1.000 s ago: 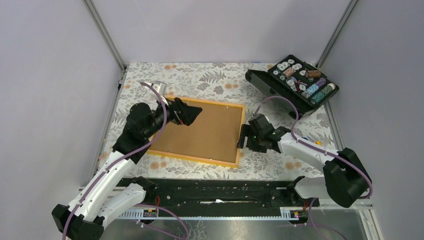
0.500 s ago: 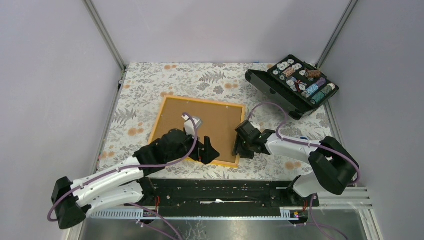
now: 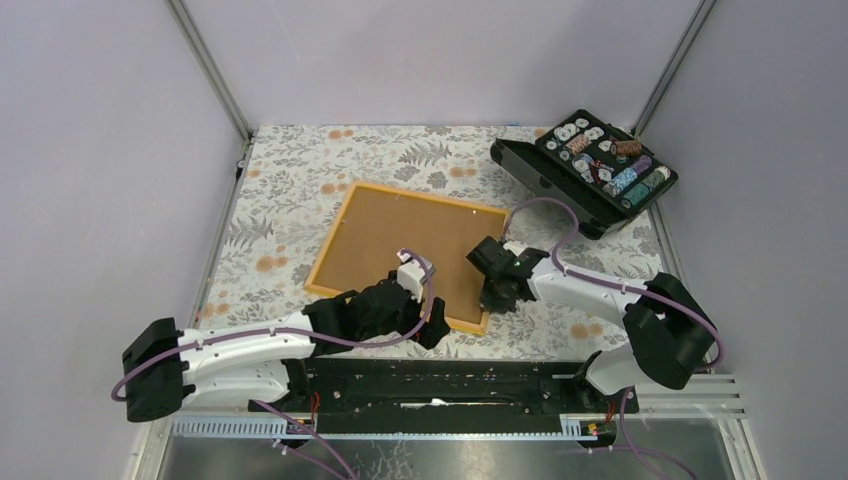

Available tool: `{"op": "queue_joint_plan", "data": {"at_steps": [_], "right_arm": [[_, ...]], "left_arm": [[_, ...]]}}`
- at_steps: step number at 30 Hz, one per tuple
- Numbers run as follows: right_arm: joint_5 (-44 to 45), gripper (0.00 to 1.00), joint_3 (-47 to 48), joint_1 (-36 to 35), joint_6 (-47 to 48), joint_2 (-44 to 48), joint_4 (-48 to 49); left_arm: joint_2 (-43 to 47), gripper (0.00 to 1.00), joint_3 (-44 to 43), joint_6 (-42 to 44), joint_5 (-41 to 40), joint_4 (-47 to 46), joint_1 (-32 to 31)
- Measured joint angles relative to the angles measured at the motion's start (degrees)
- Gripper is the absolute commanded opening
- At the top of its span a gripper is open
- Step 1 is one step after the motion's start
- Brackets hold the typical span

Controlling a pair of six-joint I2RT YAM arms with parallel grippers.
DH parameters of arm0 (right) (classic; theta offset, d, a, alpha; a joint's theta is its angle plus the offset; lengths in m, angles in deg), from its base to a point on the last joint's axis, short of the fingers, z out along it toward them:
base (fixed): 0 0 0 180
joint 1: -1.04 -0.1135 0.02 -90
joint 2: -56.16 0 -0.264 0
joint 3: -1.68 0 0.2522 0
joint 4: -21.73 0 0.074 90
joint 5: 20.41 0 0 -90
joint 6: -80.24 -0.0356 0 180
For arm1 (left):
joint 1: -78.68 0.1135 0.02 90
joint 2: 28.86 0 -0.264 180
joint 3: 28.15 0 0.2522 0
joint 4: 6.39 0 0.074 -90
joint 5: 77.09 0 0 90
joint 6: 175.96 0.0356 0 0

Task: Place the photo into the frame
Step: Turn over the photo frame at the center of the board.

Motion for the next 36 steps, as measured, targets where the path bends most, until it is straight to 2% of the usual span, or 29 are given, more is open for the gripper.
{"op": "queue_joint_plan", "data": {"at_steps": [4,8,14,18,26,30,33,36], "right_arm": [[0.5,0.00,6.2,0.5,3.6,-0.9,-5.8],[-0.3,0.00,9.0,2.5,8.3,-0.9,-8.3],[-3.4,0.00,9.7,8.0,16.1,0.6,-11.2],[-5.0,0.00,10.1,10.5,19.6,3.0,-13.4],[-9.4,0.00,11.3,12.3,21.8,4.0,-14.7],[-10.3,0.00,11.3,12.3,22.8,5.5,-15.1],[-10.8,0.00,11.1,12.3,23.4,6.6,-15.5],[-11.3,0.00,10.5,12.3,23.7,7.3,-15.4]], "left_arm": [[-3.8,0.99,-1.7,2.0,-3.9,1.4,-1.7],[-6.3,0.99,-4.2,5.6,-10.4,1.8,-5.9],[-11.1,0.99,-5.0,18.3,-24.4,-2.8,-15.2],[-20.3,0.99,-7.3,27.6,-32.3,-5.2,-19.4],[-30.5,0.99,-7.6,39.1,-44.2,-12.3,-19.1],[-36.3,0.97,-7.5,44.0,-47.6,-16.9,-17.4],[-41.0,0.91,-7.4,46.8,-49.9,-18.3,-16.2],[-41.5,0.72,-7.1,48.1,-52.7,-20.1,-15.8]]}}
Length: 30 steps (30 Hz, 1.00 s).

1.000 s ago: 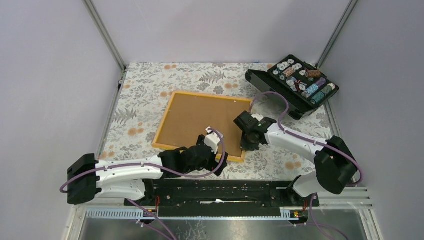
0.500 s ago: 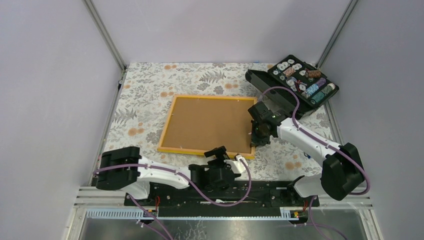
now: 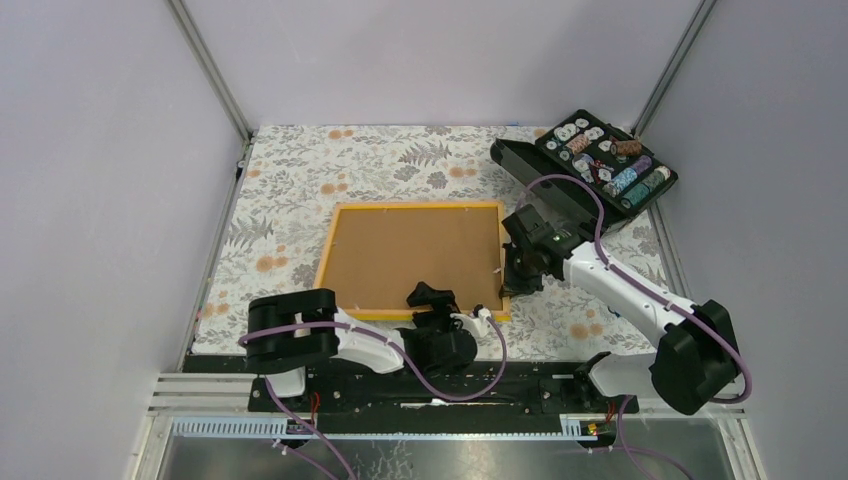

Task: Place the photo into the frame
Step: Turn over the photo frame at the center of the board.

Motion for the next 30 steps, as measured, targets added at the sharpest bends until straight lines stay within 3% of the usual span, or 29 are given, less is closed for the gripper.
{"op": "queue_joint_plan", "data": {"at_steps": [9,10,12,13,17,23,30], "right_arm": [[-0.9,0.00,-1.7,0.1,0.0,4.4,1.7],[-1.0,0.04,-1.7,0.1,0.4,4.8,2.2],[-1.3,0.16,-1.7,0.0,1.0,5.4,2.8],[-1.8,0.24,-1.4,0.0,1.1,5.7,3.0],[-2.4,0.65,0.6,-0.2,2.7,7.0,3.0],[0.4,0.98,9.9,-0.1,4.8,13.3,0.8],[7.0,1.00,16.2,-0.1,6.8,28.7,0.6]], "left_arm": [[0.6,0.33,0.1,5.9,-5.5,0.6,-1.2],[0.9,0.26,0.0,6.8,-5.9,1.9,-1.4],[1.7,0.04,-0.2,8.7,-6.5,4.8,-1.8],[2.0,0.00,-0.4,10.4,-6.6,7.1,-1.9],[5.2,0.00,-1.5,8.2,-7.0,11.1,-1.9],[13.2,0.00,-3.1,4.9,-3.7,19.9,-0.9],[18.5,0.00,-10.9,2.2,3.6,32.0,3.7]]}}
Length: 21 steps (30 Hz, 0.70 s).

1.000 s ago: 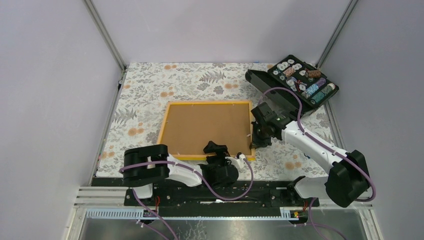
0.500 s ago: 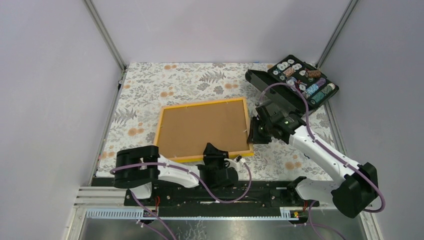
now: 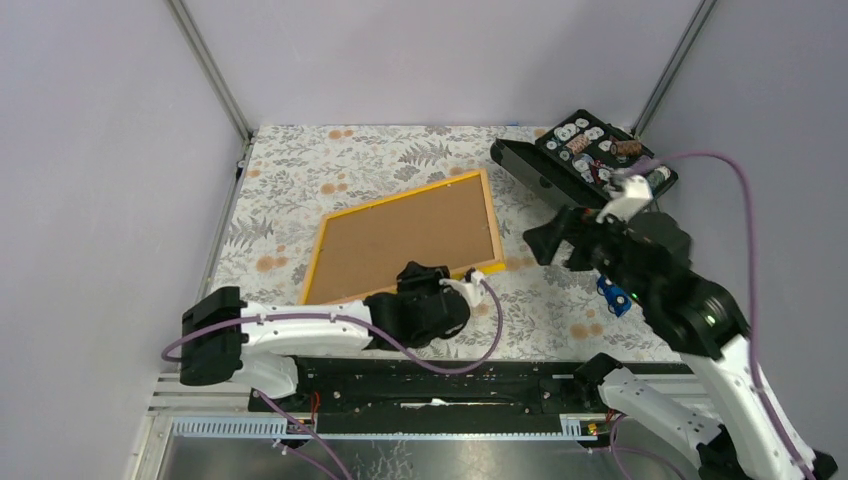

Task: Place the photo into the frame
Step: Turn over the photo frame at the center of the board.

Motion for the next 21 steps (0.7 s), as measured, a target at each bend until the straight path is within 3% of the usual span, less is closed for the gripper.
{"op": "queue_joint_plan", "data": {"at_steps": [5,14,21], "right_arm": [[2.8,1.00,-0.4,0.0,0.3,8.1,0.3],[4.8,1.00,-5.5,0.0,0.1,8.1,-1.3],[4.9,1.00,-5.7,0.0,-0.3,7.8,-1.4]], "left_arm": [[2.7,0.00,-9.6,-2.7,6.8,8.4,6.6],[14.1,0.00,-20.5,-12.1,21.1,12.2,23.4],[17.4,0.00,-23.1,-23.6,34.2,8.3,26.3]]}}
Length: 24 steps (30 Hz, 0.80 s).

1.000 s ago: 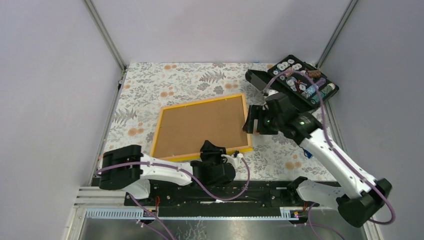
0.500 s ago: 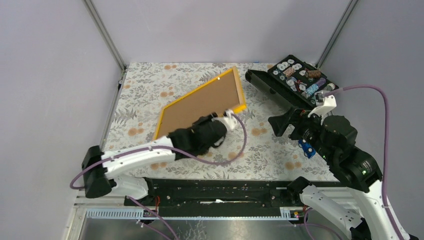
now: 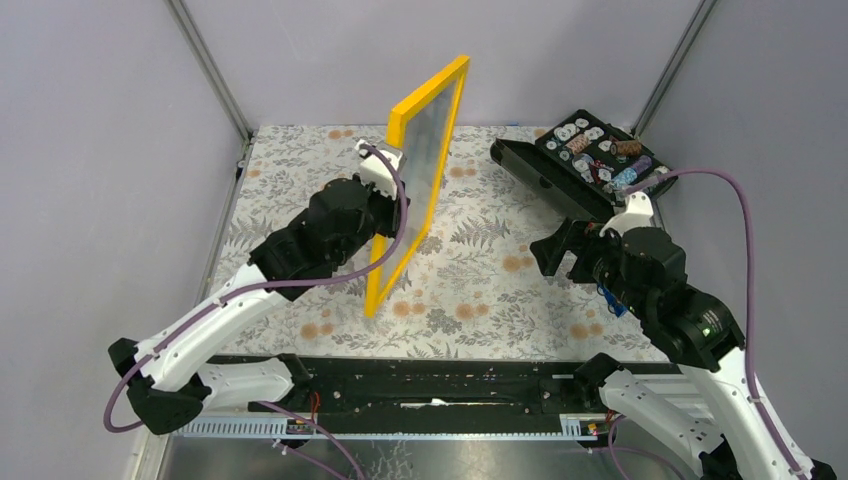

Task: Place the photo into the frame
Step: Turn over the photo frame at the center of the board.

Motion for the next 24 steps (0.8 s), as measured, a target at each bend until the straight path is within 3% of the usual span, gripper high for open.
{"op": "queue_joint_plan", "data": {"at_steps": [4,9,16,24], "right_arm": [[0.0,1.00,-0.9,0.0,-0.5,-0.3,0.1],[0.0,1.00,-1.7,0.0,-0.9,-0.4,0.0],[-0.1,1.00,-2.3,0.0,-1.3,-0.3,0.1],[-0.2,1.00,-3.8,0.0,-1.9,-0.4,0.1]], "left_arm": [[0.3,0.00,0.0,-8.5,7.7,-1.3,4.3],[2.5,0.00,5.0,-21.0,17.8,-5.1,17.5],[7.1,0.00,19.8,-38.3,32.7,-13.2,39.0],[12.7,0.00,39.2,-54.6,44.1,-22.3,57.8]]}}
